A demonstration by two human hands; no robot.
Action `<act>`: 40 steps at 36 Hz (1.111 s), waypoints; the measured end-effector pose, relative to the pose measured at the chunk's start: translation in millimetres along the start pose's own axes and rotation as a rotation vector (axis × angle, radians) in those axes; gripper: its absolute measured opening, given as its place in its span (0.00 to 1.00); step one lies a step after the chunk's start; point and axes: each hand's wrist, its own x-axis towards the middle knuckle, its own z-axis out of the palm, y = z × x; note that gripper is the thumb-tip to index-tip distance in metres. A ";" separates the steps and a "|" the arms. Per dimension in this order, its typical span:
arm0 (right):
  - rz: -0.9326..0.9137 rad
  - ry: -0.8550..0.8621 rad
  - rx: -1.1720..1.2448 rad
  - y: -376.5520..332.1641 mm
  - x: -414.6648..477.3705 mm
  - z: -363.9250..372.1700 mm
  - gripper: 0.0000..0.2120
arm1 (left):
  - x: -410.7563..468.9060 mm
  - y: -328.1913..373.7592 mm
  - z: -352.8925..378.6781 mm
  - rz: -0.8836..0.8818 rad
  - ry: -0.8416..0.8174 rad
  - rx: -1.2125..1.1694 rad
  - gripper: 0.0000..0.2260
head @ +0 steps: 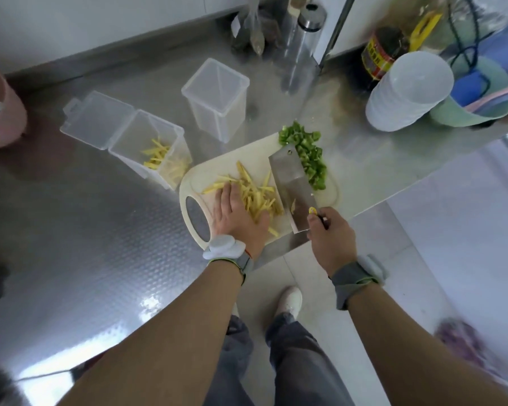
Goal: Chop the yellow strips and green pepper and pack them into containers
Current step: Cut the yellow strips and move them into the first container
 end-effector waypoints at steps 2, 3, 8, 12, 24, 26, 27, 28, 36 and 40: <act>0.023 -0.012 0.036 0.5 4.1 -0.9 0.07 | 0.6 1.1 2.6 0.004 0.019 -0.003 0.39; 0.038 -0.032 0.061 0.9 6.4 -1.8 0.07 | 0.8 1.8 3.6 0.002 0.027 -0.006 0.39; 0.104 -0.192 0.181 -0.9 21.8 -9.6 0.10 | 1.4 4.6 6.2 0.000 0.099 -0.056 0.35; 0.107 -0.321 0.274 -5.8 30.6 -10.3 0.12 | 1.5 8.5 9.0 -0.007 0.140 -0.076 0.33; 0.003 -0.345 0.268 -25.1 21.2 32.5 0.12 | 6.0 31.7 11.7 -0.107 0.260 -0.185 0.28; 0.038 -0.361 0.354 -27.6 21.2 31.5 0.13 | 8.0 34.0 11.6 -0.111 0.254 -0.214 0.28; 0.058 -0.378 0.400 -30.2 21.9 29.0 0.13 | 9.7 37.0 11.4 -0.110 0.256 -0.230 0.27; 0.083 -0.385 0.444 -31.6 20.6 28.5 0.13 | 11.4 38.0 12.4 -0.103 0.246 -0.239 0.27; 0.138 -0.332 0.584 -40.2 14.9 10.0 0.10 | 19.6 58.1 18.6 -0.015 0.184 -0.202 0.26; 0.127 -0.291 0.602 -44.8 18.7 -1.7 0.10 | 24.2 75.3 15.2 0.006 0.196 -0.207 0.26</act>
